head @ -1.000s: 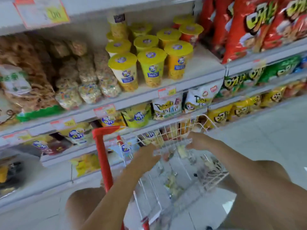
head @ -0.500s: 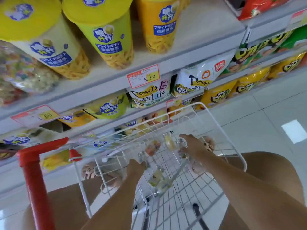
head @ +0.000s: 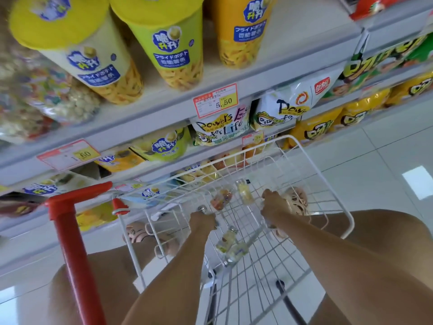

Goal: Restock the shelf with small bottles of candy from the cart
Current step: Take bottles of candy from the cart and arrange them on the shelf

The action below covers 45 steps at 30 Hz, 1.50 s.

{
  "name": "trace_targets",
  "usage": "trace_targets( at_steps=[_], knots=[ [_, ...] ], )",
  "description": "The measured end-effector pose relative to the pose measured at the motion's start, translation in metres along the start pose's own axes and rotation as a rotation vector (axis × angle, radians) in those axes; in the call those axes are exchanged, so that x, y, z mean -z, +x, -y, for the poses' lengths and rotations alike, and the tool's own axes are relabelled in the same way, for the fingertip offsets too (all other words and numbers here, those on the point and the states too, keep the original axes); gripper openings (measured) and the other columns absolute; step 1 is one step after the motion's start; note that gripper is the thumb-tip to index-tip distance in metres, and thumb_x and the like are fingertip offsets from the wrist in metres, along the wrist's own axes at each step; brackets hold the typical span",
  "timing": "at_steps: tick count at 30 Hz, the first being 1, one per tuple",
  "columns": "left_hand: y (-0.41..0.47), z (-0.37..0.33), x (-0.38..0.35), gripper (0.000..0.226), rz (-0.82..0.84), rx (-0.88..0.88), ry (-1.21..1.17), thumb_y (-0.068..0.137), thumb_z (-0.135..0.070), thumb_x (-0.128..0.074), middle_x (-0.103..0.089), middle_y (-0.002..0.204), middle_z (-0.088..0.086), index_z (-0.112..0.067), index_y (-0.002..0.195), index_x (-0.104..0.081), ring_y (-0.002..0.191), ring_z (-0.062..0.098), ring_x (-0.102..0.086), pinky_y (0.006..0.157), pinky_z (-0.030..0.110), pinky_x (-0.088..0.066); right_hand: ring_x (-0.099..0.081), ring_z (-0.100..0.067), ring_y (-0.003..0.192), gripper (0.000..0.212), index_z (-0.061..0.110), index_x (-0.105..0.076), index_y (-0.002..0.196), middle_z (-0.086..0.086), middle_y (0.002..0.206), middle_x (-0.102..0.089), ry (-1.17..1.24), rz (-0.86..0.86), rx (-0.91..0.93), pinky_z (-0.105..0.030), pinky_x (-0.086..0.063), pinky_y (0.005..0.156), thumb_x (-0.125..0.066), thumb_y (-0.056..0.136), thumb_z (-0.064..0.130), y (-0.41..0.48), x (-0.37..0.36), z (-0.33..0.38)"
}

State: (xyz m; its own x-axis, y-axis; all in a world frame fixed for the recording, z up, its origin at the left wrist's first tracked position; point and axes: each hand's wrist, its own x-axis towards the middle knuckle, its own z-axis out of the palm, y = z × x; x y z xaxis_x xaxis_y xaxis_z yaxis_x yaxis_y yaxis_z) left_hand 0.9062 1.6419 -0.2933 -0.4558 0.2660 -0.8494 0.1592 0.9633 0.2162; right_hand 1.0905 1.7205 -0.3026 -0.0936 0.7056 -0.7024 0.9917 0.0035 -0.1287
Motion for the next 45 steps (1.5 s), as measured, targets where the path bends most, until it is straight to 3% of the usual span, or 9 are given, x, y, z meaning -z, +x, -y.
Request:
trace_targets(
  at_steps=[7,11,18,21,27,33,36,41,45],
  knots=[
    [-0.046,-0.02,0.04,0.027,0.069,-0.127,-0.278,0.084,-0.021,-0.069,-0.055,0.051,0.005,-0.006,0.069,-0.052,0.056,0.017,-0.049,0.065,0.029,-0.041,-0.05,-0.011,0.066,0.004,0.008,-0.064,0.077,0.002,0.071,-0.053,0.277,-0.119,0.136,-0.014,-0.037,0.054,-0.066,0.079,0.01,-0.043,0.049,0.018],
    [-0.096,-0.032,0.084,0.033,0.092,-0.368,-0.442,0.085,-0.024,-0.069,-0.042,0.059,0.003,-0.012,0.069,-0.043,0.054,0.016,-0.042,0.067,0.031,-0.044,-0.052,-0.015,0.081,0.032,0.005,-0.069,0.103,-0.003,0.086,-0.056,0.708,-0.164,0.35,-0.004,-0.037,0.051,-0.08,0.075,0.014,-0.095,0.111,0.033],
    [-0.228,-0.015,0.185,0.038,-0.158,-0.853,-0.476,0.093,-0.031,-0.055,-0.035,0.051,-0.004,-0.01,0.069,-0.036,0.042,0.006,-0.04,0.061,0.026,-0.039,-0.065,-0.001,0.089,0.038,0.027,-0.07,0.105,0.017,0.095,-0.069,0.674,-0.211,0.754,-0.018,-0.047,0.078,-0.083,0.07,0.022,-0.227,0.22,0.083],
    [-0.275,-0.008,0.222,0.037,-0.385,-0.957,-0.473,0.097,-0.027,-0.048,-0.031,0.059,-0.002,-0.015,0.065,-0.034,0.041,0.001,-0.04,0.047,0.01,-0.034,-0.064,0.0,0.08,0.035,0.024,-0.071,0.099,0.011,0.091,-0.071,0.67,-0.277,0.904,-0.019,-0.048,0.077,-0.083,0.068,0.014,-0.278,0.25,0.115],
    [-0.33,0.022,0.315,0.039,-0.58,-1.065,-0.776,0.102,-0.033,-0.029,-0.052,0.119,-0.012,-0.009,0.112,-0.058,0.105,-0.014,-0.045,0.088,0.017,-0.029,-0.065,-0.001,0.082,0.034,0.022,-0.07,0.096,0.005,0.094,-0.072,0.608,-0.41,1.194,-0.013,-0.049,0.078,-0.083,0.066,0.01,-0.371,0.306,0.198],
    [-0.363,0.042,0.427,0.021,-0.953,-1.223,-0.749,0.1,-0.034,-0.038,-0.046,0.074,-0.005,-0.027,0.082,-0.044,0.055,-0.015,-0.047,0.061,0.004,-0.039,-0.053,-0.003,0.074,0.039,0.01,-0.07,0.1,0.007,0.081,-0.061,0.555,-0.576,1.461,-0.021,-0.045,0.074,-0.085,0.065,0.018,-0.433,0.347,0.314],
    [-0.357,0.052,0.489,0.014,-1.104,-1.307,-0.782,0.089,-0.046,-0.054,-0.056,0.081,0.008,-0.042,0.081,-0.044,0.075,0.013,-0.059,0.079,0.037,-0.054,-0.048,0.001,0.067,0.037,0.006,-0.07,0.098,0.009,0.075,-0.058,0.507,-0.626,1.552,-0.012,-0.039,0.066,-0.085,0.066,0.016,-0.453,0.361,0.373],
    [-0.346,0.048,0.548,0.027,-1.226,-1.269,-0.68,0.092,-0.038,-0.057,-0.057,0.088,0.0,-0.019,0.107,-0.045,0.073,0.012,-0.054,0.062,0.025,-0.042,-0.054,-0.004,0.075,0.035,0.006,-0.071,0.098,0.001,0.087,-0.068,0.431,-0.783,1.595,-0.017,-0.045,0.07,-0.084,0.068,0.018,-0.475,0.369,0.465],
    [-0.335,0.04,0.563,0.025,-1.303,-1.12,-0.544,0.094,-0.037,-0.052,-0.048,0.067,0.0,-0.014,0.087,-0.045,0.059,0.012,-0.043,0.05,0.024,-0.03,-0.06,-0.008,0.086,0.034,0.013,-0.07,0.101,0.005,0.095,-0.067,0.31,-0.8,1.514,-0.02,-0.048,0.079,-0.083,0.071,0.022,-0.472,0.369,0.521]
  ],
)
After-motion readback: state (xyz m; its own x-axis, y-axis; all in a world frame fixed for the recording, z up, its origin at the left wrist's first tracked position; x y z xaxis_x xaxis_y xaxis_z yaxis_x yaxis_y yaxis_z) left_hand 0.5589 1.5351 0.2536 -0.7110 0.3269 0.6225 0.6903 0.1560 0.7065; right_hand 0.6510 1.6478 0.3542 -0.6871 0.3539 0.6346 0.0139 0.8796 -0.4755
